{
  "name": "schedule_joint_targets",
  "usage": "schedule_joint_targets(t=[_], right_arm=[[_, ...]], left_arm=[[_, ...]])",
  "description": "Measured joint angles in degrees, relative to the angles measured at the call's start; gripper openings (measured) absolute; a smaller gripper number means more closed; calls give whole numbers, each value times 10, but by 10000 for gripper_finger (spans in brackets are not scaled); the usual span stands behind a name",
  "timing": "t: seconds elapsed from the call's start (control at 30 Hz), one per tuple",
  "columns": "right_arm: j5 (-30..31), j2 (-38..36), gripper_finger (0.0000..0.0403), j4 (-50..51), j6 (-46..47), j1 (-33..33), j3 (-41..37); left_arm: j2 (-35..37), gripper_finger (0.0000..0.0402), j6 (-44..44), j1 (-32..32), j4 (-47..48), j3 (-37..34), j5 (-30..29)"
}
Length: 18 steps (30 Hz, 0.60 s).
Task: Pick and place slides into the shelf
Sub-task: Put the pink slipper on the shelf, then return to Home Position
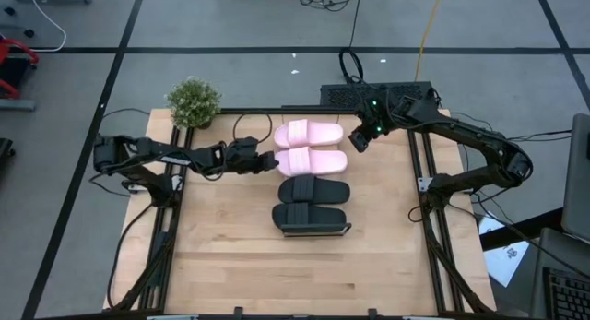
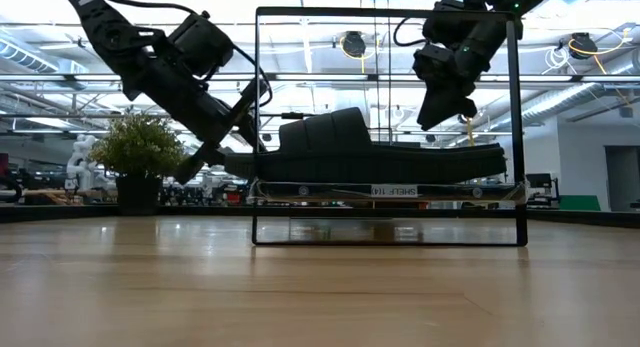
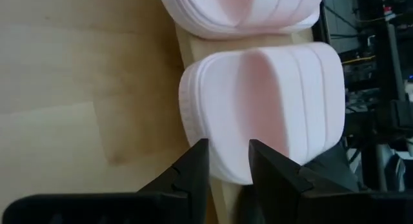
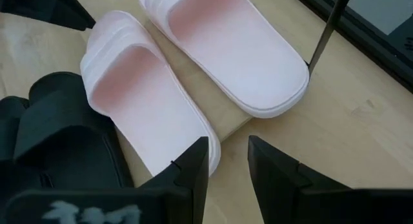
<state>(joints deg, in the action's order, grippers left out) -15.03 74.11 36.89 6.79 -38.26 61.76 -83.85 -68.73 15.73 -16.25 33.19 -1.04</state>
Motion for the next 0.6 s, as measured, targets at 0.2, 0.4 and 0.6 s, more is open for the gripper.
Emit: schedule_joint_targets(t=[0.2,0.4,0.6], right_arm=[[0,0,100,25,-4,0,0],[1,0,100,33,-31,-2,0],[24,-14,100,74,-50,-29,0]], left_arm=[[60,115,13,11,70,0,1],[168,115,38,28,202,0,-6],[289,115,57,24,349,0,-5]])
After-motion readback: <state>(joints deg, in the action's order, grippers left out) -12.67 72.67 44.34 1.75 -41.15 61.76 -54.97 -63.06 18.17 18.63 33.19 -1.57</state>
